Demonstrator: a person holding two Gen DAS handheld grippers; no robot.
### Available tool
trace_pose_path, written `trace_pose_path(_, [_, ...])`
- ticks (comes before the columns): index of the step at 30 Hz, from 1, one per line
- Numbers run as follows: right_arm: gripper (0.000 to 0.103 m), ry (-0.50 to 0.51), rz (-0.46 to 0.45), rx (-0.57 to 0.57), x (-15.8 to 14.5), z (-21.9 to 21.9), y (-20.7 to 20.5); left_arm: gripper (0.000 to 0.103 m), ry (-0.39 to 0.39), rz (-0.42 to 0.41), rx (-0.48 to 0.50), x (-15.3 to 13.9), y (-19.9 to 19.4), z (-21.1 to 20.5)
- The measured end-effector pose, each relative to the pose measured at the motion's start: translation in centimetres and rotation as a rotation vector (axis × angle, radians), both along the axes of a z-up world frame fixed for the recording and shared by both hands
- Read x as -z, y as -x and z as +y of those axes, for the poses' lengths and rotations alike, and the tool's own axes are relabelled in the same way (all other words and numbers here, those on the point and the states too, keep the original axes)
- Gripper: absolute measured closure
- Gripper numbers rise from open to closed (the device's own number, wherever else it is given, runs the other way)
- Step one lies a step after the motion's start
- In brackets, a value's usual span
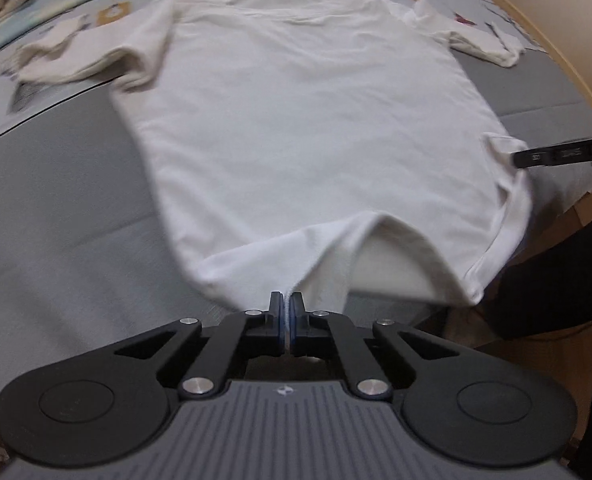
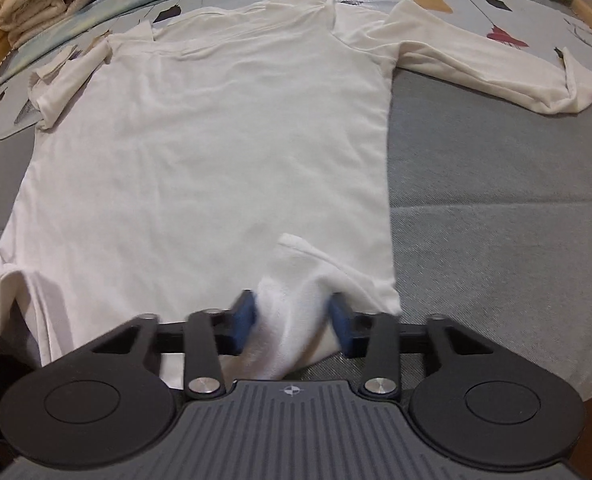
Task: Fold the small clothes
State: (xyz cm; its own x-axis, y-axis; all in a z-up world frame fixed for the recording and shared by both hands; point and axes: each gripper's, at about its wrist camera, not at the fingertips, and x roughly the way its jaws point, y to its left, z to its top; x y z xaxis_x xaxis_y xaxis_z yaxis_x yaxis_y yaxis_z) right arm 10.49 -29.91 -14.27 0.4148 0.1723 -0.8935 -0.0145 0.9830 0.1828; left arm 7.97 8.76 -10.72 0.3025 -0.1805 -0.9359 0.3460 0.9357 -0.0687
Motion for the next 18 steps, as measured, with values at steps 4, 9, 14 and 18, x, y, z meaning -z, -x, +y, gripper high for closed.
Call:
trace_pose_path(4, [0.085,-0.03,0.007,0.005,-1.0,-1.6,1.9,0.101,-0.004,-0.029,-0.019,-2.0,1.8,2.4])
trace_pose_path(9, [0.083,-0.114,0.003,0.026,-1.9,-4.7,4.6,0.079,0.106,-0.059,0.017,-4.6,3.9,3.3])
trace_pose_path(14, [0.055,-0.182,-0.098,0.156,-3.5,-7.8,5.5,0.072,0.109,-0.072,-0.056,-4.4,2.5,3.3])
trace_pose_path(18, [0.051,-0.203,-0.114,0.215,-3.4,-8.3,4.7,0.072,0.095,-0.054,-0.091,-2.8,0.6,2.5])
